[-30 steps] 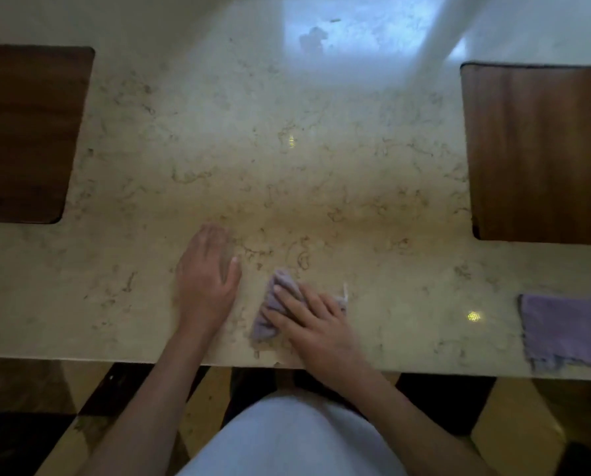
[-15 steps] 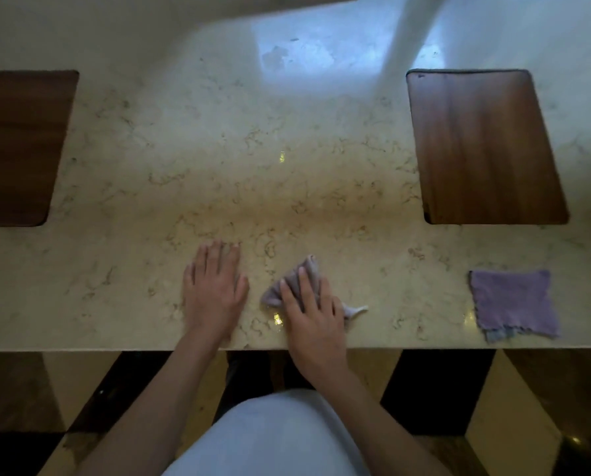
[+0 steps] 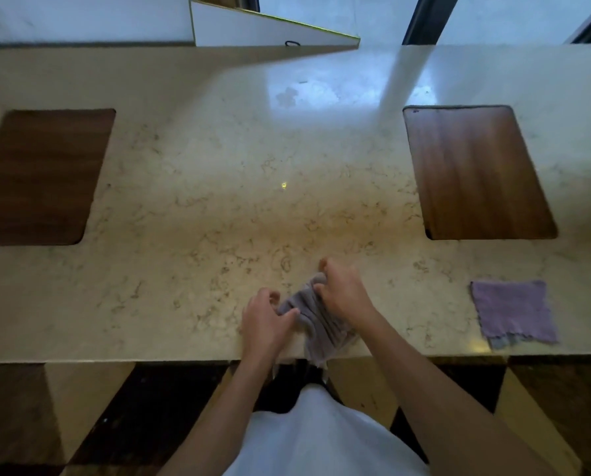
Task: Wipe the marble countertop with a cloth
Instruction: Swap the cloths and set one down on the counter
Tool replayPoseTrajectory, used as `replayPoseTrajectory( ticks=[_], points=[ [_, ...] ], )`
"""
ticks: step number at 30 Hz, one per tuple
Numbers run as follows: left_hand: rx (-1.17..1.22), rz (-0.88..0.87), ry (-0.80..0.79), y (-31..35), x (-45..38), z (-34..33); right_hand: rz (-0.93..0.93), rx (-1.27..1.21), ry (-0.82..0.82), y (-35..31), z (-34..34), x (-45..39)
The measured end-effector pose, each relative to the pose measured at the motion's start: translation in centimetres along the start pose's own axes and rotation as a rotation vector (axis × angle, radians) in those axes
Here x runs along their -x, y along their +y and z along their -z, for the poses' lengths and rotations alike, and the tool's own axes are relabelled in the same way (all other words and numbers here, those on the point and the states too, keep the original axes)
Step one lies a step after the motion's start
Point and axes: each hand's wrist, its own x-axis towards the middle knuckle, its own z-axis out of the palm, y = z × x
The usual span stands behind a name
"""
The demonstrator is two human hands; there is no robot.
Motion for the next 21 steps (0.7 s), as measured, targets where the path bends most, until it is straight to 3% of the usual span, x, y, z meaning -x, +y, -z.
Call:
replayPoseTrajectory(
  ticks=[7, 11, 18, 21],
  points=[
    [0.099, -0.039, -0.157, 0.6, -0.2, 2.0, -0.098, -0.201, -0.006, 0.5, 3.0, 1.8],
    [0.344, -0.134, -0.239, 1.1, 0.6, 2.3, -0.098, -0.362, 0.125, 3.4, 4.8, 5.0],
    [0.511, -0.262, -0.348, 5.4, 2.0, 0.3, -0.129, -0.531, 0.373, 6.8, 7.0, 9.5],
    [0.465, -0.302, -0.362, 6.7, 2.7, -1.6, -0.165, -0.540, 0.455, 9.1, 8.1, 10.4]
  ],
)
